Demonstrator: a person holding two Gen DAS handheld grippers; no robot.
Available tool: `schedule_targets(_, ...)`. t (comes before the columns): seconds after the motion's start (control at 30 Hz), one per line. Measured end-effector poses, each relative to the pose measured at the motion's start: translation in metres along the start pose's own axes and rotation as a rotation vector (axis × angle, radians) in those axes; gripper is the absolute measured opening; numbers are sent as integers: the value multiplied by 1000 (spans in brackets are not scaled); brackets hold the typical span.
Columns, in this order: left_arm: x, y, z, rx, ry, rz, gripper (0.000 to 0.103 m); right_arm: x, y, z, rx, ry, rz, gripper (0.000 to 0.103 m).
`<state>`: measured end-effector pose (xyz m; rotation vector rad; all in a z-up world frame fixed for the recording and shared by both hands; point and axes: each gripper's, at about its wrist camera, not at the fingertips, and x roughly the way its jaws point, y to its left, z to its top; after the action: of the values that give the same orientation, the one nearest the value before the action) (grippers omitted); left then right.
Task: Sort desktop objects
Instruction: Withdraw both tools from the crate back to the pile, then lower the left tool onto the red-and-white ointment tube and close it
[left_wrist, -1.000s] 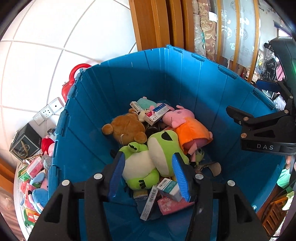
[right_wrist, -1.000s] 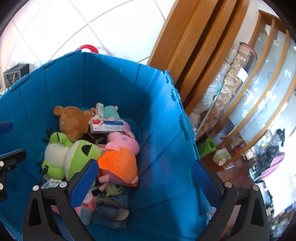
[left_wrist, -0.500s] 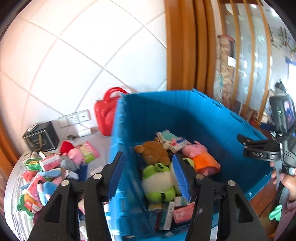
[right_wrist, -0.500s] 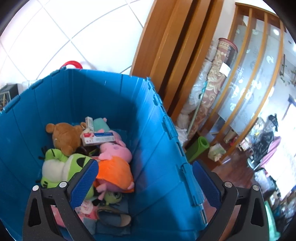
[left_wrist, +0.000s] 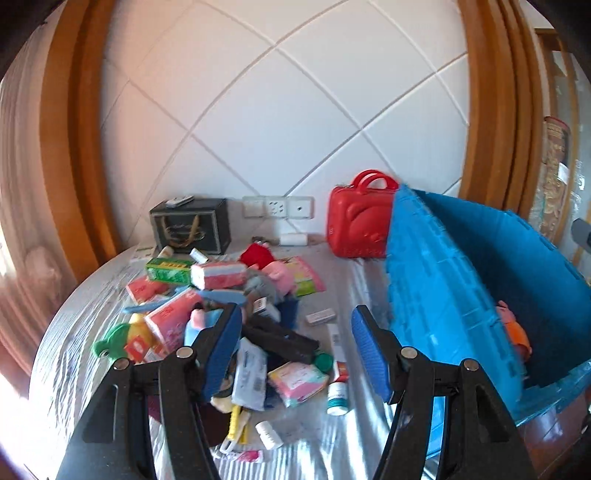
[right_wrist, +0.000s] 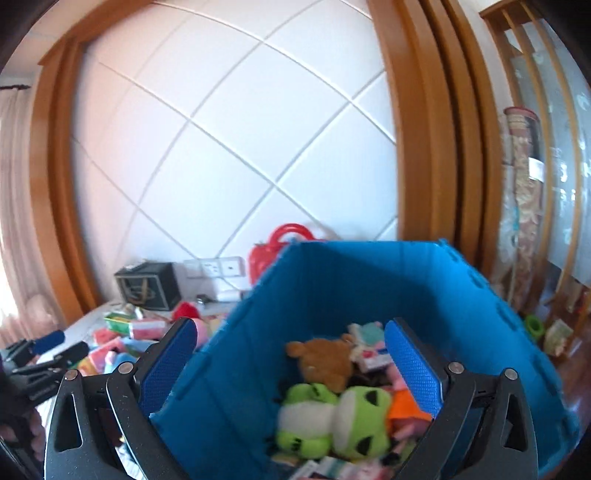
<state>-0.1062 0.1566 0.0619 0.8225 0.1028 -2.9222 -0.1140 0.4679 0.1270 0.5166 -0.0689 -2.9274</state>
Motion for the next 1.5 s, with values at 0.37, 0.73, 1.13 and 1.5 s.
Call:
schedule_targets(0.37, 46, 97, -93, -118, 216, 178, 61, 39, 150, -25, -110, 0, 307, 103)
schedule_targets(0.73, 74, 118, -140, -156, 319, 154, 61, 106, 223, -113, -147, 236, 423, 103)
schedule_targets(1.13, 107, 134, -201, -178, 486, 104, 61, 171, 203, -205, -106, 554, 300, 103)
schedule_targets(1.5, 142, 129, -221, -299, 571, 69, 61, 182, 181, -250, -119, 715, 261, 103)
